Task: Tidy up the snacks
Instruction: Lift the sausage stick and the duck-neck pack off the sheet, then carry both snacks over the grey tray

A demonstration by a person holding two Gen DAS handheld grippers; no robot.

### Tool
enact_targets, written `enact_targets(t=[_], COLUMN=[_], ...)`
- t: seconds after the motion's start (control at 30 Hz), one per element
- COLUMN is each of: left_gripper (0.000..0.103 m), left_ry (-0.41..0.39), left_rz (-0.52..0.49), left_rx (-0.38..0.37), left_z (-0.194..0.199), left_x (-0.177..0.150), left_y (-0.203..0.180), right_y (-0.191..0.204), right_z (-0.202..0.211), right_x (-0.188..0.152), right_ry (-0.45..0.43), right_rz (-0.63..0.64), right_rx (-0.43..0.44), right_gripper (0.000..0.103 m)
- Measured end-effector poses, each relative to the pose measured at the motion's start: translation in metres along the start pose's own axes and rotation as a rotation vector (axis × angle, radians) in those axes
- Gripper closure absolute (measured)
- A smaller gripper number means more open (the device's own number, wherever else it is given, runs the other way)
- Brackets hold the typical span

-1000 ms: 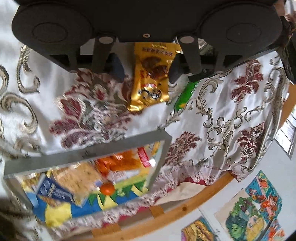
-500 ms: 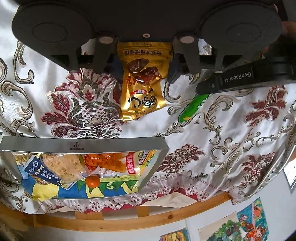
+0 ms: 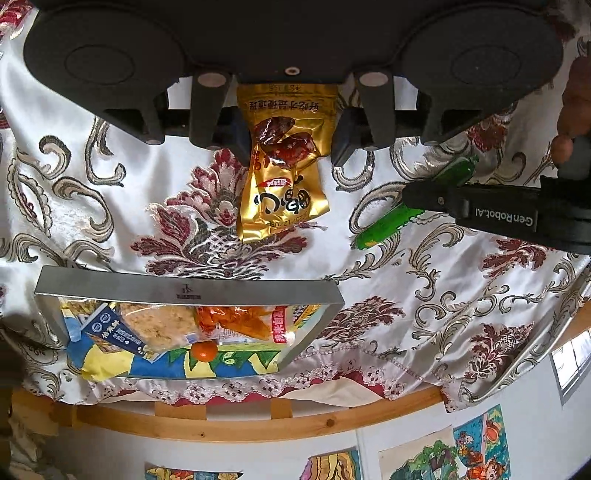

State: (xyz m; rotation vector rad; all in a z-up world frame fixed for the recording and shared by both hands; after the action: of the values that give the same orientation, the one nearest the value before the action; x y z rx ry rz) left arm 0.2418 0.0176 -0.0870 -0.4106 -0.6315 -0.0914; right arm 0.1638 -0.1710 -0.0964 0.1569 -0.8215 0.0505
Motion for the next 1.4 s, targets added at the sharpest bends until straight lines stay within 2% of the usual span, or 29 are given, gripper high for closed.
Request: enact_targets(t=[0.23, 0.47, 0.53, 0.63, 0.93, 1.07, 1.3, 1.4], left_gripper=[0.082, 0.081, 0.083, 0.083, 0.084, 0.084, 0.085, 0.085], left_ry=[-0.017, -0.029, -0.034, -0.041, -0.028, -0.03, -0.057, -0.078], left_rz=[-0.008, 0.008, 0.002, -0.002, 0.091, 0.163, 0.215, 0.222], left_rx=[0.004, 0.002, 0.01, 0.021, -0.04, -0.078, -0.036, -0.042], left_z=[-0.004, -0.01, -0.009, -0.007, 0.005, 0.016, 0.03, 0.035], left_x=[-0.001, -0.001, -0.002, -0.001, -0.003, -0.004, -0.004, -0.001], left_y=[-0.001, 0.001, -0.001, -0.004, -0.004, -0.005, -0.01, -0.015], right_y=[0.0, -0.001, -0.001, 0.005, 0.019, 0.011, -0.002, -0.004], right_z=[-0.004, -0.012, -0.015, -0.013, 0.007, 0.022, 0.038, 0.041], right_x=[-0.003, -0.006, -0.008, -0.009, -0.005, 0.0, 0.008, 0.012], right_ry=[-0.006, -0.007, -0.005, -0.015, -0.07, -0.094, -0.134, -0.154], right_rz=[0.009, 0.004, 0.005, 0.038, 0.181, 0.155, 0.109, 0.096], right_rx=[0.004, 0.005, 0.0, -0.005, -0.055, -0.063, -0.059, -0.054], right_gripper=[0.054, 0.047, 0.048, 0.055, 0.057, 0.057, 0.056, 0.056])
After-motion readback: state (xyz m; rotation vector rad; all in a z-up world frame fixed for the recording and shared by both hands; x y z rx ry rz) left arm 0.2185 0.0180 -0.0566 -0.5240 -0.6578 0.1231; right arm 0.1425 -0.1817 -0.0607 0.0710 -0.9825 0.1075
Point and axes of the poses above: each gripper's, at about its wrist camera, not at the fingertips, and z roughly against the way its jaws point, y to its left, x to its top, the point moved 4 cm from there along -z, roughly the way its jaws point, and after that the axes turned 1 degree about -y, right-handed, at the moved point
